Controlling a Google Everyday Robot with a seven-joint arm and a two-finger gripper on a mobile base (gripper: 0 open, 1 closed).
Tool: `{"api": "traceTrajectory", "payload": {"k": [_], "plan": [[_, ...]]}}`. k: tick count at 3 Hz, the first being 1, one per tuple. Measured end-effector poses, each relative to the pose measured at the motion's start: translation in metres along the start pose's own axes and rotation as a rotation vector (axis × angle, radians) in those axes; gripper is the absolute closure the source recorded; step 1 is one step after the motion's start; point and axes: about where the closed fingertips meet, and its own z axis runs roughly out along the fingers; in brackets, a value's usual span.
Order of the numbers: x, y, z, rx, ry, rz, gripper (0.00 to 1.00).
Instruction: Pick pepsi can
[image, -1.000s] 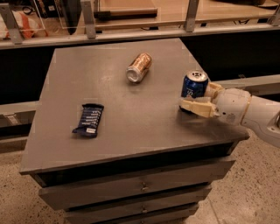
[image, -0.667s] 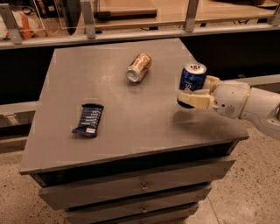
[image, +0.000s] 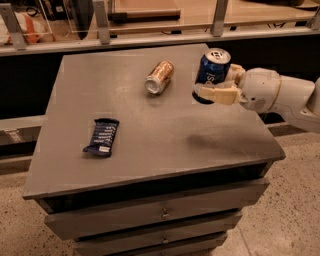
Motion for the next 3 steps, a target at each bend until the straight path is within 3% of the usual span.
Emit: {"api": "traceTrajectory", "payload": {"k": [1,2,3], "plan": [[-0.006,-0.006,0.010,-0.141,-0.064,0.041,1.00],[-0.017,0.000,0.009,-0.206,-0.089,0.033,1.00],[-0.016,0.000,0.010,-0.204,-0.087,0.035,1.00]]}}
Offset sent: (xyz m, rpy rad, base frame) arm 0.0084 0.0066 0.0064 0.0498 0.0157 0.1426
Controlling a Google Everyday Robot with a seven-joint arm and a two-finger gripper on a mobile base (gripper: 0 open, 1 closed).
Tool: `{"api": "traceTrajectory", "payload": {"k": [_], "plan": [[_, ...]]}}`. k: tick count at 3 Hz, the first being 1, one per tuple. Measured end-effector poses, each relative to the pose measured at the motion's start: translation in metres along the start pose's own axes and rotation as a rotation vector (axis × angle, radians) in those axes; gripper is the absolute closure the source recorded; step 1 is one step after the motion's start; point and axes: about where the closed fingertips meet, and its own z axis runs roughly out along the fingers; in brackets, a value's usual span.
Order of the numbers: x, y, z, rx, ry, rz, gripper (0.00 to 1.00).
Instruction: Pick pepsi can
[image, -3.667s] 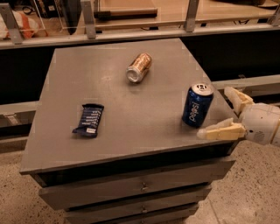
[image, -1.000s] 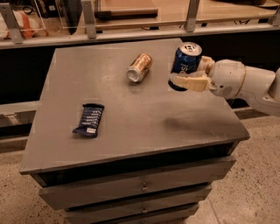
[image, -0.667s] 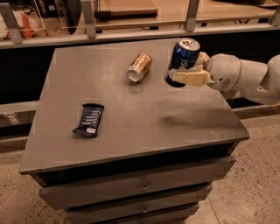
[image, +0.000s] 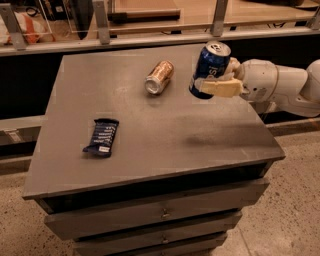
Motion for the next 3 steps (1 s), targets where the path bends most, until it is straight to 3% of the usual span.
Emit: {"api": "traceTrajectory", "payload": {"k": [1,2,3], "plan": [[-0.011,0.006,0.005,-0.028,0.054,-0.129,1.00],[-0.028,0.017,0.011,-0.109,0.127,-0.374,1.00],[-0.035,0.022,0.008,-0.153,0.199,-0.594,1.00]]}}
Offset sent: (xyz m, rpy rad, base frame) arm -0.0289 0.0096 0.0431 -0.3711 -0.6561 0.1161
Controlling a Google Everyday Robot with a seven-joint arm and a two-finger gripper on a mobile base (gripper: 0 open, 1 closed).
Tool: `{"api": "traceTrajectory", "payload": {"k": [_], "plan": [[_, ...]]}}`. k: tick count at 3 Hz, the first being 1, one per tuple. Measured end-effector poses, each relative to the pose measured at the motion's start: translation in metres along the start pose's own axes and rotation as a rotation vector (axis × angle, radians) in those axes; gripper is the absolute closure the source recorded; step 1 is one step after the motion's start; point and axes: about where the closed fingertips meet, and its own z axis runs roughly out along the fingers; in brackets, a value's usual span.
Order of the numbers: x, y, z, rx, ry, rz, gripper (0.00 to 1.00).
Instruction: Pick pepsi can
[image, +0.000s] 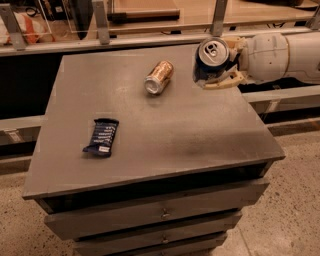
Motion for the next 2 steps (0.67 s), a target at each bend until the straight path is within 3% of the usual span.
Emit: {"api": "traceTrajectory", "payload": {"k": [1,2], "plan": [[-0.0016,0.0029,-0.0037,0.022,0.070,-0.169,1.00],[-0.0001,0.0006,-0.0021,0.030,0.074,-0.209,1.00]]}}
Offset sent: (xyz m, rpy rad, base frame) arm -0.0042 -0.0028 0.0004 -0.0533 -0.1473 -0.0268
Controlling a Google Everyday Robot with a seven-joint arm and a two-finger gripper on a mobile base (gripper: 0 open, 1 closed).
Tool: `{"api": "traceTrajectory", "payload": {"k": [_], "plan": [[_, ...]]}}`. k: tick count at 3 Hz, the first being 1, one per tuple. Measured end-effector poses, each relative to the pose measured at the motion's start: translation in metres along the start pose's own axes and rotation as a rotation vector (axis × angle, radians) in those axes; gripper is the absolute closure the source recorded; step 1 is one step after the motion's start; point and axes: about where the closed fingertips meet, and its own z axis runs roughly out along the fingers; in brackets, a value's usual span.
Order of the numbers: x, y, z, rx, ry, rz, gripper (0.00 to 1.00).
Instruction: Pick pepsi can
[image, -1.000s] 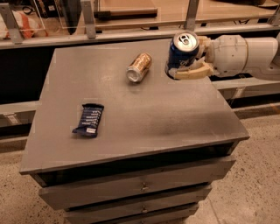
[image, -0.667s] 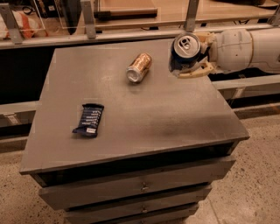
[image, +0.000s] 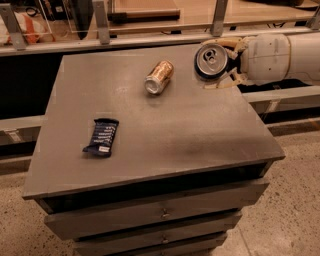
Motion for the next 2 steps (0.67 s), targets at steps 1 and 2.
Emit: {"api": "traceTrajectory", "payload": {"k": [1,2], "plan": [[-0.007,-0.001,0.003,0.001,0.022,-0.069,1.00],[-0.021,0.004,0.007,-0.031,0.056,-0.265,1.00]]}}
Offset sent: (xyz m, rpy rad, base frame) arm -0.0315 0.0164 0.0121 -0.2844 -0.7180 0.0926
